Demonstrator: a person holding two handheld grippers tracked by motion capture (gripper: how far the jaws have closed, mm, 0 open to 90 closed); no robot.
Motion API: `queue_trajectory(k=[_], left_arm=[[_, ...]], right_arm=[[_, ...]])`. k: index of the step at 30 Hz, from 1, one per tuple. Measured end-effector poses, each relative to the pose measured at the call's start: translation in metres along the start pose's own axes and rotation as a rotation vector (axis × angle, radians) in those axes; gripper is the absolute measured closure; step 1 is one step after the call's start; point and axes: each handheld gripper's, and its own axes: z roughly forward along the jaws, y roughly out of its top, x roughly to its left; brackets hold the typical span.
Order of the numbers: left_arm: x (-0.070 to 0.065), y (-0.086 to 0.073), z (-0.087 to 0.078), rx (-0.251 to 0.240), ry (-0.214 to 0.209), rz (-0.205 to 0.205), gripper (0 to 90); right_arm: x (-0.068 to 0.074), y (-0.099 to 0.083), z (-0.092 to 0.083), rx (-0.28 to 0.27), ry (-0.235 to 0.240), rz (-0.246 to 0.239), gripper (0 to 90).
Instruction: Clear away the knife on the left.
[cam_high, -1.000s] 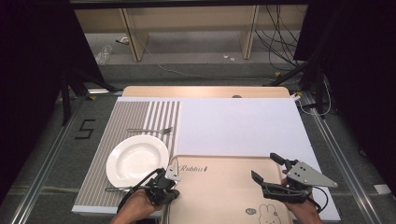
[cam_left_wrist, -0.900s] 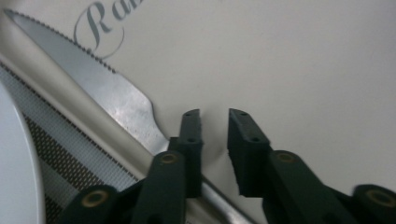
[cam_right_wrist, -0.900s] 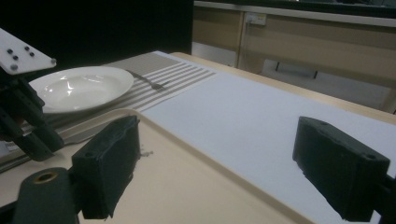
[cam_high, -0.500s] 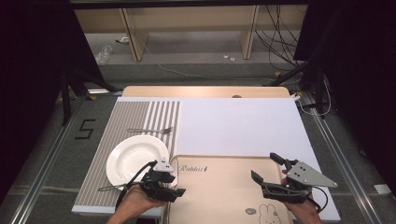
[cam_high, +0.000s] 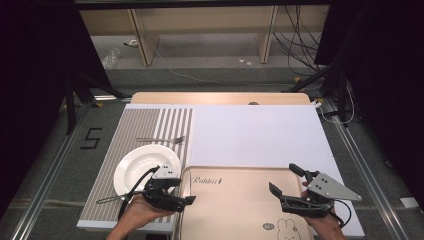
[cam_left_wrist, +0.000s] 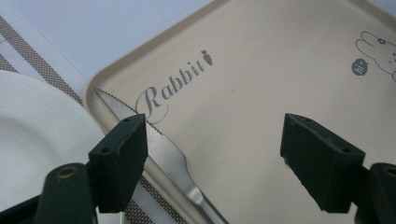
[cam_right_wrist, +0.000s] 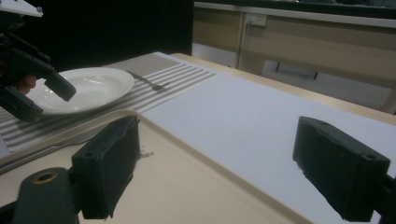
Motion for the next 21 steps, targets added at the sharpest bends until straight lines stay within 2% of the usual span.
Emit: queue_trajectory(k=[14,17,21], left_arm=[[0.013,0.007,-0.02,-0.11,0.042,-0.044,18.9],[0.018,0.007,-0.024,-0.137,0.056,-0.065,18.9],[0.024,0.007,-0.029,-0.15,0.073,-0.084,19.0]], right_arm=[[-0.002,-0.001,-0.001,-0.003,0.001,0.012,15.6],[-0.003,-0.001,-0.001,-0.004,0.0,0.013,15.5],[-0.004,-0.001,-0.001,-0.008,0.0,0.017,15.5]])
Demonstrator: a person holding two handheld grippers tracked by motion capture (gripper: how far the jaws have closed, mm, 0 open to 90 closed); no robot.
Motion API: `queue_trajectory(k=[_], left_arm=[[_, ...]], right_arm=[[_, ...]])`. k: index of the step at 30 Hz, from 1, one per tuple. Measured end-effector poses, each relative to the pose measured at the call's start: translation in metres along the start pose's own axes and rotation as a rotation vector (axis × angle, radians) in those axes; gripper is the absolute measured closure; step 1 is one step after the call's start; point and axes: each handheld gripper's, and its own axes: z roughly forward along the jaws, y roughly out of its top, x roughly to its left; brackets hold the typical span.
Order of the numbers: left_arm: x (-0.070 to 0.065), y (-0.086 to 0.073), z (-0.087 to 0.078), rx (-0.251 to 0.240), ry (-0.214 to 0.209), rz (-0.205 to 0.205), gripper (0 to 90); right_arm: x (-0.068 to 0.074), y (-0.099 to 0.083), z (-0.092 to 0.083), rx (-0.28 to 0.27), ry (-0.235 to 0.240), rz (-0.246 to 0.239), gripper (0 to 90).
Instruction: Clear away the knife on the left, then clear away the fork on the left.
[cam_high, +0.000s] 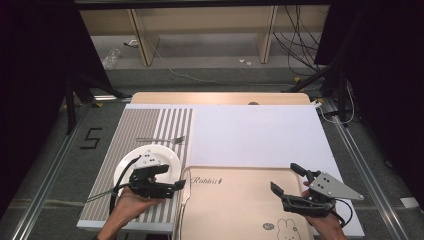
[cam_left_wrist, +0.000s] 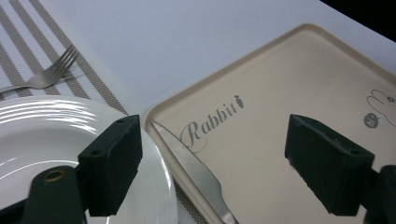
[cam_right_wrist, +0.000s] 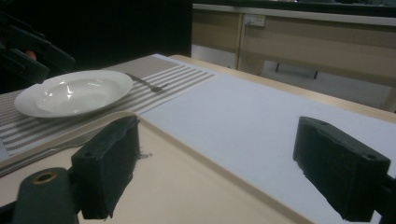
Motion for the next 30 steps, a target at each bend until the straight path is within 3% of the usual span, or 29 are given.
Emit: queue_trajectory(k=[6,9,13,21,30], left_arm=[[0.01,0.003,-0.01,-0.038,0.032,-0.03,18.4],[0.014,0.007,-0.018,-0.085,0.014,-0.072,18.2],[0.017,0.009,-0.027,-0.12,0.041,-0.072,18.2],[0.028,0.01,-0.034,-0.133,0.075,-0.089,18.2],[0.035,0.009,-0.033,-0.122,0.121,-0.082,18.2]], right_arm=[[0.0,0.0,0.0,-0.003,0.002,0.001,15.3],[-0.001,-0.001,-0.001,0.0,0.0,0.005,15.2],[0.0,-0.001,0.0,-0.003,-0.001,0.005,15.2],[-0.001,-0.001,0.0,0.008,-0.002,0.007,15.2],[0.0,-0.001,0.0,0.006,0.0,0.007,15.2]])
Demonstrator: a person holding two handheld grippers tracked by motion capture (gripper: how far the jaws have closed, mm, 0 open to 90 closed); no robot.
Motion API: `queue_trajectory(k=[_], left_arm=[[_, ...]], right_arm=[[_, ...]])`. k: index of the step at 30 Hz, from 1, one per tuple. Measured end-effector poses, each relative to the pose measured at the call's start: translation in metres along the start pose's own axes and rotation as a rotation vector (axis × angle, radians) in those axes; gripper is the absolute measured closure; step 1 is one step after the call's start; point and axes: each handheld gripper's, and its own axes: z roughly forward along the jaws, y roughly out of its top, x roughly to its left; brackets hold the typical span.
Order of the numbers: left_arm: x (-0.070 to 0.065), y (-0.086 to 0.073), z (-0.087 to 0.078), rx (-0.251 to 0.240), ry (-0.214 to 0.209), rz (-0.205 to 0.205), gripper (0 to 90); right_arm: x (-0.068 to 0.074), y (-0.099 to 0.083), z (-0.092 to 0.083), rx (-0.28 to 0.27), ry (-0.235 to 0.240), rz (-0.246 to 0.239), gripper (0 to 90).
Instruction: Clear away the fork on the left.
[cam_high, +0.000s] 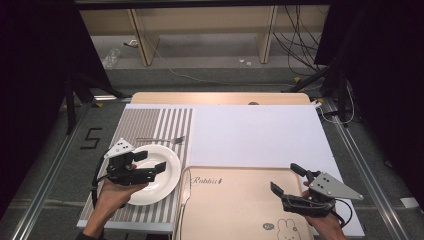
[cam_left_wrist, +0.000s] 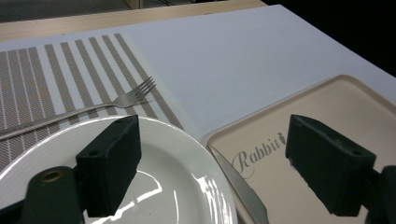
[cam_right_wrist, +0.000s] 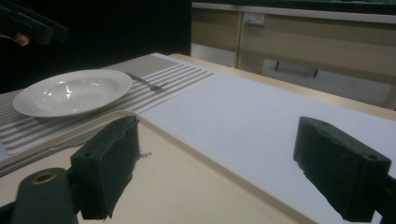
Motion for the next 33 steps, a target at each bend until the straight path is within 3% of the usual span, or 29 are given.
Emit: queue_trajectory(k=[7,11,18,33], left_arm=[[0.01,0.001,0.0,0.008,0.025,-0.002,18.2],[0.02,0.005,0.004,0.041,0.035,-0.004,18.3],[0.031,0.019,0.014,0.117,0.073,0.067,18.4],[0.061,0.045,0.047,0.259,0.145,0.139,19.1]], right_arm=[[0.0,0.0,0.0,0.005,-0.005,0.006,15.2],[0.0,0.0,0.002,0.009,-0.006,0.004,15.2],[0.0,0.0,0.002,0.008,-0.007,0.006,15.2],[0.0,0.0,0.002,0.008,-0.005,0.005,15.3]])
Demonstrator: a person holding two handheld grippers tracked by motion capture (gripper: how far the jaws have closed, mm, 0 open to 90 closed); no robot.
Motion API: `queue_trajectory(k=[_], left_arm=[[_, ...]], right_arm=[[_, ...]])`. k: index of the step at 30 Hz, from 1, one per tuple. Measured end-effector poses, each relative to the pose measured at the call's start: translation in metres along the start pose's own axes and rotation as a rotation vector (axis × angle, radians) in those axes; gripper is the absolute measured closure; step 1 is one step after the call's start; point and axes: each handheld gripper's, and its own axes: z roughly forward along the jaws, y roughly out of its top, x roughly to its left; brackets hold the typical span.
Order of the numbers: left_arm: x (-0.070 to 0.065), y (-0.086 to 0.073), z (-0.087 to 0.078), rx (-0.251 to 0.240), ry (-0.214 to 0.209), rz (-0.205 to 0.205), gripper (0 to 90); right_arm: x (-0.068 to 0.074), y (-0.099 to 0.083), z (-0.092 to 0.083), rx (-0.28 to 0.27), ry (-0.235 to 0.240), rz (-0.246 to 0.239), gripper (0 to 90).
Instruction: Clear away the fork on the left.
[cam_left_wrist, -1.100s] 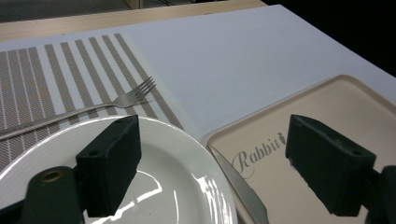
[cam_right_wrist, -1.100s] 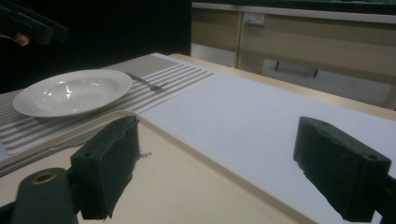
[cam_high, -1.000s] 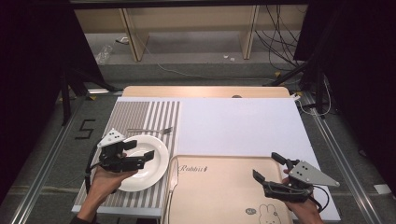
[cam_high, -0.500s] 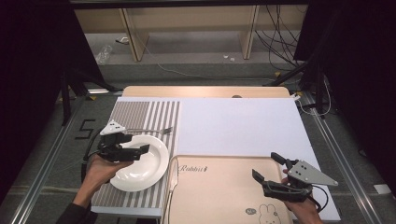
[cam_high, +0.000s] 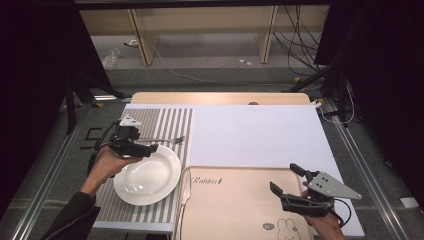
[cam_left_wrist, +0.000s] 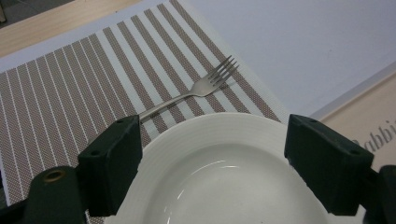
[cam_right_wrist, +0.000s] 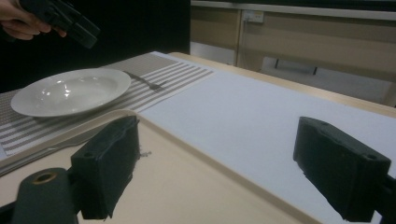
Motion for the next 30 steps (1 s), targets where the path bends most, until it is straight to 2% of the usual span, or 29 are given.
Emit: queue_trajectory(k=[7,10,13,18,24,30], left_arm=[[0.012,0.012,0.019,0.055,0.022,0.02,19.5],[0.017,0.018,0.027,0.075,0.047,0.043,19.7],[0.022,0.023,0.035,0.098,0.048,0.048,19.9],[0.029,0.033,0.048,0.149,0.071,0.094,20.4],[0.035,0.042,0.063,0.195,0.078,0.132,20.7],[0.041,0.045,0.074,0.22,0.073,0.134,21.1]], right_arm=[[0.0,0.0,0.0,-0.001,0.004,0.004,15.3],[0.0,0.0,0.0,-0.002,0.004,-0.002,15.3],[0.0,0.0,0.0,0.001,0.007,0.004,15.3],[0.0,0.0,0.001,0.001,0.009,0.003,15.3],[0.0,-0.001,0.001,-0.001,0.01,0.003,15.3],[0.0,-0.001,0.0,0.007,0.011,0.002,15.3]])
